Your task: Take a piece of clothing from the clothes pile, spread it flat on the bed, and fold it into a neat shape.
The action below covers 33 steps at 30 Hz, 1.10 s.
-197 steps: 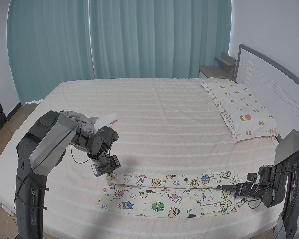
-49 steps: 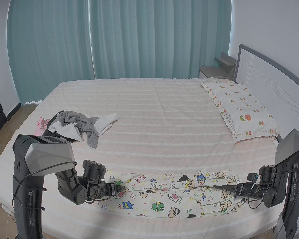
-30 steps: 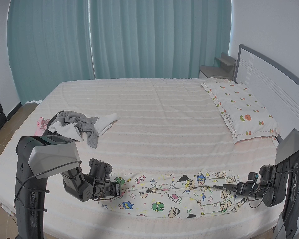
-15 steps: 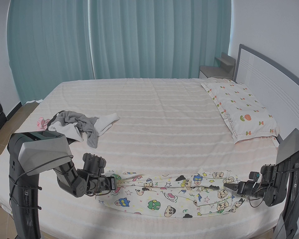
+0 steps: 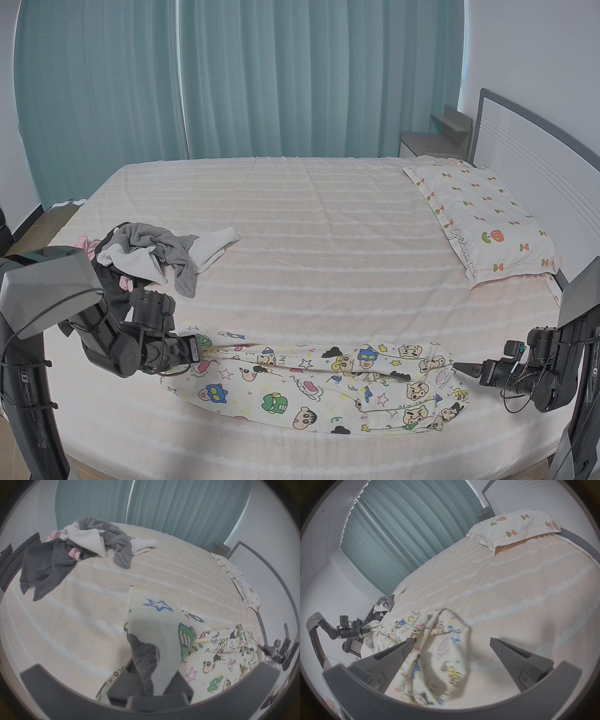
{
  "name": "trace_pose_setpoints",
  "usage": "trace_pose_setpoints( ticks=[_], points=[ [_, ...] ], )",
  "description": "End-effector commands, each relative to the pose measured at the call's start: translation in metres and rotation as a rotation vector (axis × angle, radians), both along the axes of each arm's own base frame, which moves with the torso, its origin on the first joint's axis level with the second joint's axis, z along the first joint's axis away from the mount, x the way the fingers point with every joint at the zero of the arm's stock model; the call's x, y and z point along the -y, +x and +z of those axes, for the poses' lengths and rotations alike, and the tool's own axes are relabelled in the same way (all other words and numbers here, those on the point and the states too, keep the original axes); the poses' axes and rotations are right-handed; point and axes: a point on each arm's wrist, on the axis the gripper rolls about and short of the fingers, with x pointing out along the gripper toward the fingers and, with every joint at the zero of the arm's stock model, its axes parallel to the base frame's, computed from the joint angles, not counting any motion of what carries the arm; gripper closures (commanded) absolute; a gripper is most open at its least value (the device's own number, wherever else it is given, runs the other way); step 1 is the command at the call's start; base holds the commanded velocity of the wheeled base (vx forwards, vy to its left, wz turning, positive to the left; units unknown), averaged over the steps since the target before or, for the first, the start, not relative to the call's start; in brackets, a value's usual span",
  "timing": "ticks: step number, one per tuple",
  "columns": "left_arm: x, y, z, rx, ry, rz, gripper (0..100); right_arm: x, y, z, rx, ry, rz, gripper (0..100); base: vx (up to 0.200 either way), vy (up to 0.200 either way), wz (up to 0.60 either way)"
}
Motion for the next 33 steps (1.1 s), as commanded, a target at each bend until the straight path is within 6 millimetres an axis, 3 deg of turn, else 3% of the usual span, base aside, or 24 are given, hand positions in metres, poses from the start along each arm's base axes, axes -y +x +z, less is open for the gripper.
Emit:
trace_pose_setpoints(
  ticks=[1, 4, 6, 12, 17, 20, 23, 26, 27, 28, 31, 33],
  points=[
    [-0.035, -0.002, 0.038, 0.072, -0.027, 0.082, 100, 0.000, 0.001, 0.001, 0.017, 0.000, 0.003, 0, 0.000, 0.000, 0.00],
    [-0.053, -0.003, 0.048, 0.087, -0.030, 0.126, 100, 0.000, 0.001, 0.001, 0.016, 0.000, 0.003, 0, 0.000, 0.000, 0.00],
    [-0.079, -0.005, 0.061, 0.092, -0.016, 0.184, 100, 0.000, 0.001, 0.001, 0.014, 0.000, 0.003, 0, 0.000, 0.000, 0.00],
    [-0.129, -0.008, 0.085, 0.093, -0.014, 0.321, 100, 0.000, 0.001, 0.000, 0.014, 0.000, 0.003, 0, 0.000, 0.000, 0.00],
    [-0.156, -0.010, 0.097, 0.089, 0.001, 0.399, 100, 0.000, 0.001, 0.000, 0.014, 0.000, 0.003, 0, 0.000, 0.000, 0.00],
    [-0.159, -0.012, 0.103, 0.080, 0.030, 0.400, 100, 0.000, 0.001, 0.000, 0.014, 0.000, 0.003, 0, 0.000, 0.000, 0.00],
    [-0.151, -0.015, 0.107, 0.063, 0.052, 0.401, 100, 0.000, 0.001, 0.000, 0.013, 0.000, 0.003, 0, 0.000, 0.000, 0.00],
    [-0.120, -0.009, 0.105, 0.033, 0.108, 0.369, 100, 0.000, 0.001, 0.000, 0.013, 0.000, 0.003, 0, 0.000, 0.000, 0.00],
    [-0.120, -0.009, 0.105, 0.033, 0.108, 0.369, 100, 0.000, 0.001, 0.000, 0.013, 0.000, 0.003, 0, 0.000, 0.000, 0.00],
    [-0.093, -0.006, 0.104, 0.030, 0.141, 0.350, 100, 0.000, 0.001, 0.000, 0.013, 0.000, 0.003, 0, 0.000, 0.000, 0.00],
    [-0.064, -0.005, 0.109, 0.051, 0.122, 0.315, 100, 0.000, 0.001, 0.000, 0.013, -0.001, 0.003, 0, 0.000, 0.000, 0.00],
    [-0.030, -0.007, 0.113, 0.066, 0.095, 0.254, 100, 0.000, 0.001, 0.000, 0.013, -0.001, 0.003, 0, 0.000, 0.000, 0.00]
  ],
)
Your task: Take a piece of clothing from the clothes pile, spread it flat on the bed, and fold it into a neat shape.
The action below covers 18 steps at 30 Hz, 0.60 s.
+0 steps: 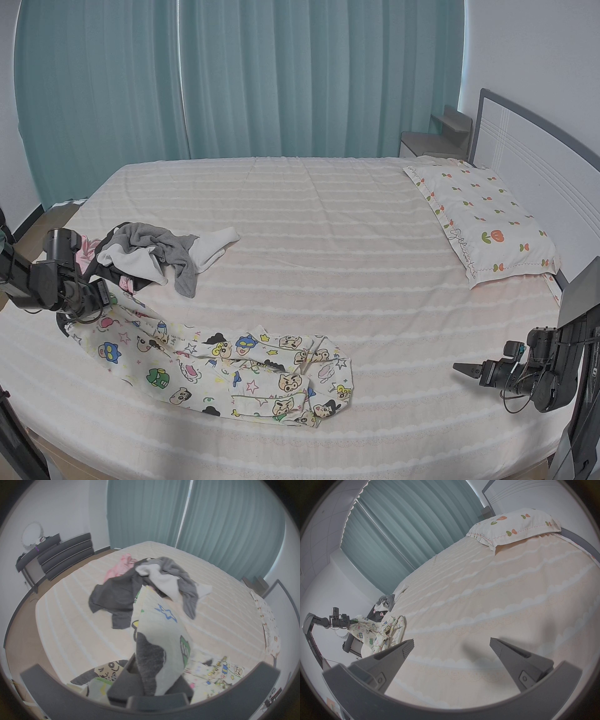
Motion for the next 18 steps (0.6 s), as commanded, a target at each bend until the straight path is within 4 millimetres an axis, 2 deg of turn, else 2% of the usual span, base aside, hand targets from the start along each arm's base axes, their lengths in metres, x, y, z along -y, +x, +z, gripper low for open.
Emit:
trace_pose_setpoints(
  ticks=[1, 4, 6, 7, 8, 13, 18],
  points=[
    [0.079, -0.003, 0.010, 0.023, -0.006, -0.117, 100, 0.000, 0.001, 0.001, 0.016, -0.003, 0.001, 0, 0.000, 0.000, 0.00],
    [0.115, -0.007, 0.012, 0.006, -0.002, -0.141, 100, 0.000, 0.001, 0.001, 0.015, -0.003, 0.001, 0, 0.000, 0.000, 0.00],
    [0.115, -0.007, 0.012, 0.006, -0.002, -0.141, 100, 0.000, 0.001, 0.001, 0.015, -0.003, 0.001, 0, 0.000, 0.000, 0.00],
    [0.151, -0.010, 0.017, 0.017, -0.046, -0.187, 100, 0.000, 0.001, -0.001, 0.011, -0.003, 0.001, 0, 0.000, 0.000, 0.00],
    [0.160, -0.011, 0.017, 0.018, -0.056, -0.205, 100, 0.000, 0.001, -0.001, 0.011, -0.004, 0.004, 0, 0.000, 0.000, 0.00],
    [0.212, -0.005, 0.002, 0.005, -0.078, -0.262, 100, 0.000, 0.001, -0.001, 0.012, -0.006, 0.005, 0, 0.000, 0.000, 0.00],
    [0.250, 0.004, -0.016, -0.004, -0.097, -0.292, 100, 0.000, 0.001, -0.001, 0.011, -0.007, 0.004, 0, 0.000, 0.000, 0.00]
  ],
)
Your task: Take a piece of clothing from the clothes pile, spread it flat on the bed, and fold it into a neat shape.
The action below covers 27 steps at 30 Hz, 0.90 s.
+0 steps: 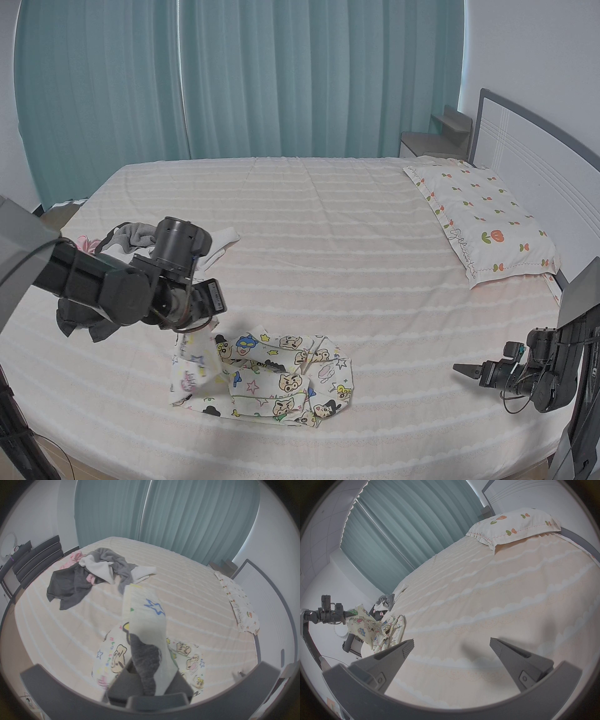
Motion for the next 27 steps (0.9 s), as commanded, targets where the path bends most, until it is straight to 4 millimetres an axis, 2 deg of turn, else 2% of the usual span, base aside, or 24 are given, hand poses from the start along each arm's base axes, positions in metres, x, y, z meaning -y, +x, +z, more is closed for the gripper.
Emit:
trace_pose_setpoints(
  ticks=[1, 2, 3, 4, 10, 15, 19, 22, 27],
  points=[
    [0.050, 0.007, -0.028, -0.036, 0.000, -0.062, 100, 0.000, 0.001, 0.000, 0.015, -0.004, 0.001, 0, 0.000, 0.000, 0.00],
    [0.050, 0.007, -0.028, -0.036, 0.000, -0.062, 100, 0.000, 0.001, 0.000, 0.015, -0.004, 0.001, 0, 0.000, 0.000, 0.00],
    [0.062, 0.007, -0.043, -0.060, 0.014, -0.088, 100, 0.000, 0.002, 0.000, 0.017, -0.004, 0.002, 0, 0.000, 0.000, 0.00],
    [0.066, 0.008, -0.048, -0.065, 0.018, -0.095, 100, 0.000, 0.002, 0.001, 0.021, -0.005, 0.004, 0, 0.000, 0.000, 0.00],
    [0.084, 0.012, -0.061, -0.071, 0.018, -0.125, 100, -0.001, 0.002, -0.001, 0.016, -0.008, 0.006, 0, 0.000, 0.000, 0.00],
    [0.094, 0.019, -0.062, -0.041, -0.006, -0.134, 100, -0.001, 0.002, -0.001, 0.017, -0.009, 0.009, 0, 0.000, 0.000, 0.00],
    [0.095, 0.020, -0.062, -0.033, -0.043, -0.143, 100, -0.001, 0.002, -0.001, 0.015, -0.008, 0.009, 0, 0.000, 0.000, 0.00],
    [0.099, 0.023, -0.058, -0.021, -0.145, -0.199, 100, -0.002, 0.002, -0.001, 0.015, -0.008, 0.012, 0, 0.000, 0.000, 0.00],
    [0.100, 0.022, -0.058, -0.022, -0.165, -0.215, 100, -0.002, 0.003, -0.002, 0.016, -0.010, 0.013, 0, 0.000, 0.000, 0.00]
  ],
)
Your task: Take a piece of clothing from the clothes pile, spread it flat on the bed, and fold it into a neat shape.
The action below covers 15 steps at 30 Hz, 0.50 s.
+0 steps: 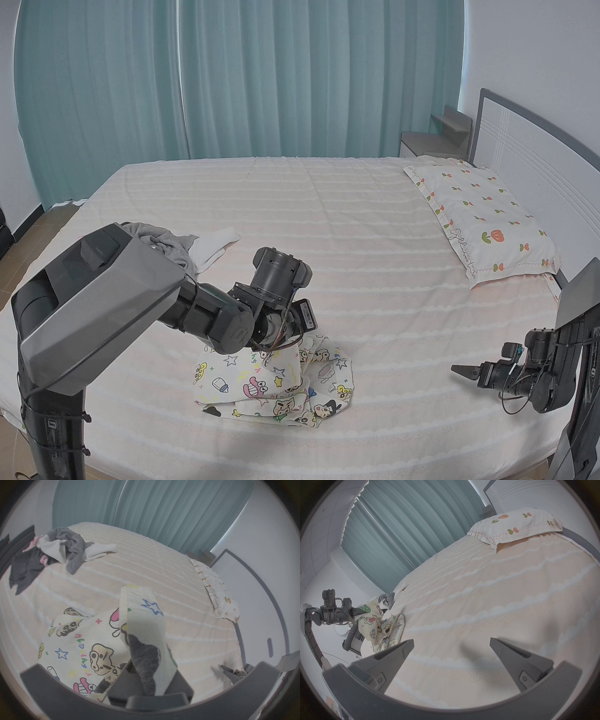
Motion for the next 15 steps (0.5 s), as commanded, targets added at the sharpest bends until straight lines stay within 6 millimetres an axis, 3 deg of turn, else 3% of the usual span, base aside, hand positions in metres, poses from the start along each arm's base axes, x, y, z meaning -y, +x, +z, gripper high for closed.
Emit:
trace_pose_setpoints(
  ticks=[1, 15],
  points=[
    [-0.0004, -0.0002, -0.0033, -0.007, 0.004, -0.002, 100, -0.0001, 0.0013, 0.0009, 0.017, -0.003, 0.002, 0, 0.000, 0.000, 0.00],
    [0.0008, -0.0009, -0.0042, -0.019, -0.005, -0.071, 100, -0.0002, 0.0025, -0.0006, 0.016, -0.006, -0.001, 0, 0.000, 0.000, 0.00]
  ],
)
